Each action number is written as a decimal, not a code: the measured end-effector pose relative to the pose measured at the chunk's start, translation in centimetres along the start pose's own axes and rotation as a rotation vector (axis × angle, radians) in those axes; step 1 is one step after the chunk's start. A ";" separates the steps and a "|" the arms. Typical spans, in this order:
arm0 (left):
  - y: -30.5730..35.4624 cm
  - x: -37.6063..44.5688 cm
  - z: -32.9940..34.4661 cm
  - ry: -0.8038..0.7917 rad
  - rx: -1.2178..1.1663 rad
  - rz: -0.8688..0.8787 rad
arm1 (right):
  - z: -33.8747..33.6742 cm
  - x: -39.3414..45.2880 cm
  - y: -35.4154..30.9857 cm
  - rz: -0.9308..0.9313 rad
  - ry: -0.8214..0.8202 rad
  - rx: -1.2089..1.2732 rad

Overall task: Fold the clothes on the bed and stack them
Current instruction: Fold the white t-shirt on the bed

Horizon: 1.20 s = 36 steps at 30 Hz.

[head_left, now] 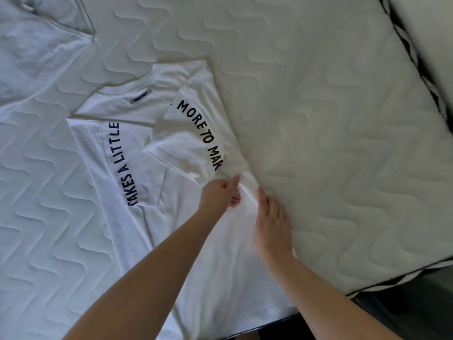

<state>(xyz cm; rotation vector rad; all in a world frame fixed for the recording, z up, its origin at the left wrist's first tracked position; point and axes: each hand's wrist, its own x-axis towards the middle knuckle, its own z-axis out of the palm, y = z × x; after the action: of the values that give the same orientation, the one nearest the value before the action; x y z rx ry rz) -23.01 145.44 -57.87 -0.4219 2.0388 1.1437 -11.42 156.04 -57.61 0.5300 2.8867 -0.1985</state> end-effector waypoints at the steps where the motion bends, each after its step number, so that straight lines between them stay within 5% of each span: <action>1: -0.3 -0.3 0.7 -0.037 -0.108 -0.008 | 0.2 -0.8 0.4 0.017 0.005 0.007; 8: -0.1 -1.6 3.3 -0.210 -0.484 -0.093 | 0.8 -7.0 3.2 0.157 -0.047 0.100; 18: -5.6 -6.7 4.8 -0.395 -0.449 -0.140 | 2.7 -15.1 5.9 0.396 -0.113 0.291; 23: -8.6 -9.3 6.0 -0.378 -0.464 -0.142 | 3.1 -18.2 7.8 0.418 -0.111 0.526; 31: -11.2 -11.5 7.3 -0.063 -0.399 -0.134 | 4.0 -19.9 8.5 0.308 -0.135 0.675; 36: -13.3 -14.0 8.2 -0.268 -0.402 -0.107 | 3.9 -19.6 8.5 0.263 -0.151 0.609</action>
<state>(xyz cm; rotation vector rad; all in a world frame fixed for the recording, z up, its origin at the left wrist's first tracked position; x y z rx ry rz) -2.11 144.02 -57.93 -0.5349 1.5386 1.4609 10.27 156.68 -57.95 0.9332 2.5403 -1.0378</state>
